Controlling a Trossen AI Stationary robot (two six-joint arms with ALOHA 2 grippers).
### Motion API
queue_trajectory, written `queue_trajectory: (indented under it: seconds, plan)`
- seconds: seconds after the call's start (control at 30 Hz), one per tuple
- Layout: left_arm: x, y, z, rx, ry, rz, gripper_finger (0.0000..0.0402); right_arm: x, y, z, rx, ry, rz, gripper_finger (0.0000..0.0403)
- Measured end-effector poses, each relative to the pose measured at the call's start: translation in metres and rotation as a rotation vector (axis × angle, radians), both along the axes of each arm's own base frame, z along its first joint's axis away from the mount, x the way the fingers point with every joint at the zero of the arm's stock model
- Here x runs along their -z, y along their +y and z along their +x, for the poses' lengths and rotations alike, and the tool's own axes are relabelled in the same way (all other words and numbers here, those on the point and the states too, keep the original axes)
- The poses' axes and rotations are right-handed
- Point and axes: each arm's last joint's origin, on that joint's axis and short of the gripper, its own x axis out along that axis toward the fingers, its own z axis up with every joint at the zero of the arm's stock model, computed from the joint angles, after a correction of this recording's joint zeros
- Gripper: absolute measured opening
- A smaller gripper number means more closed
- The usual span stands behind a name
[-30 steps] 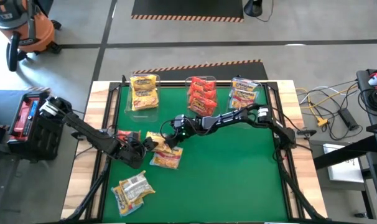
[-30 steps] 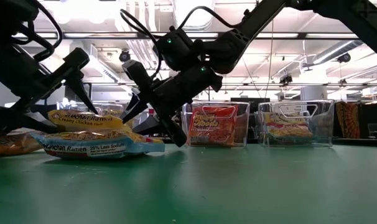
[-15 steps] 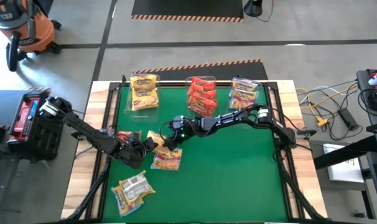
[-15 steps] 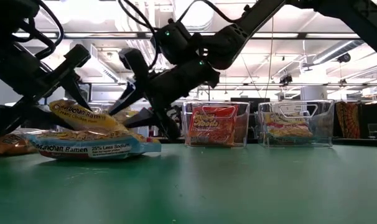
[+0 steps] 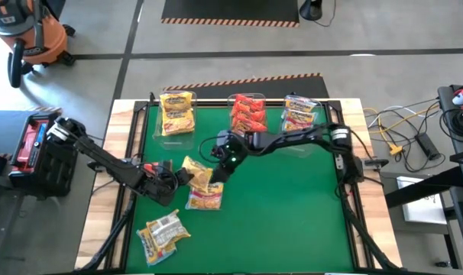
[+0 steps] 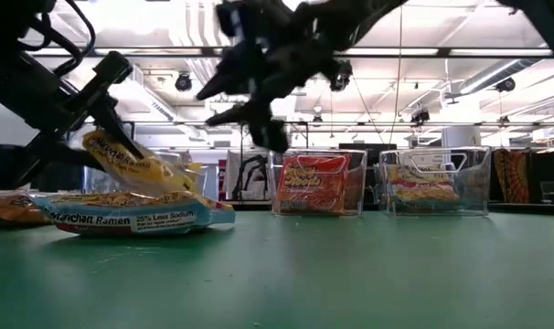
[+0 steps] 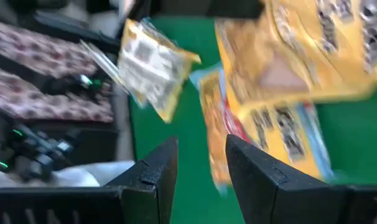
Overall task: Sort Maruchan noodles
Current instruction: Put the yellow noodle pack into the left transparent bin
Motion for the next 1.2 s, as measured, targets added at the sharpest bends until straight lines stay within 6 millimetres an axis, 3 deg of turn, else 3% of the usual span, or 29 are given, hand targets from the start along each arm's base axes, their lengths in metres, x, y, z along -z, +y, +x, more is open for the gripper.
queue_trajectory:
  seconds: [0.17, 0.27, 0.53, 0.7, 0.9, 1.2]
  plan:
    - [-0.009, 0.003, -0.002, 0.001, -0.034, 0.108, 0.0114, -0.029, 0.000, -0.022, 0.034, 0.012, -0.151, 0.0127]
    - [-0.015, 0.005, -0.003, 0.007, -0.043, 0.193, 0.0113, -0.034, 0.001, -0.027, 0.044, 0.013, -0.159, 0.0126]
    - [-0.034, 0.012, -0.010, -0.034, -0.087, 0.394, 0.0112, -0.029, 0.013, -0.046, 0.047, 0.068, -0.130, 0.0107]
    - [-0.046, 0.014, -0.014, -0.011, -0.100, 0.457, 0.0112, -0.032, 0.009, -0.067, 0.088, 0.073, -0.149, 0.0105]
    - [-0.061, 0.012, -0.010, 0.052, -0.129, 0.551, 0.0112, -0.052, -0.002, -0.086, 0.257, -0.048, -0.224, 0.0105]
    - [-0.077, 0.008, -0.001, 0.101, -0.175, 0.674, 0.0112, -0.092, -0.008, -0.109, 0.312, -0.175, -0.203, 0.0120]
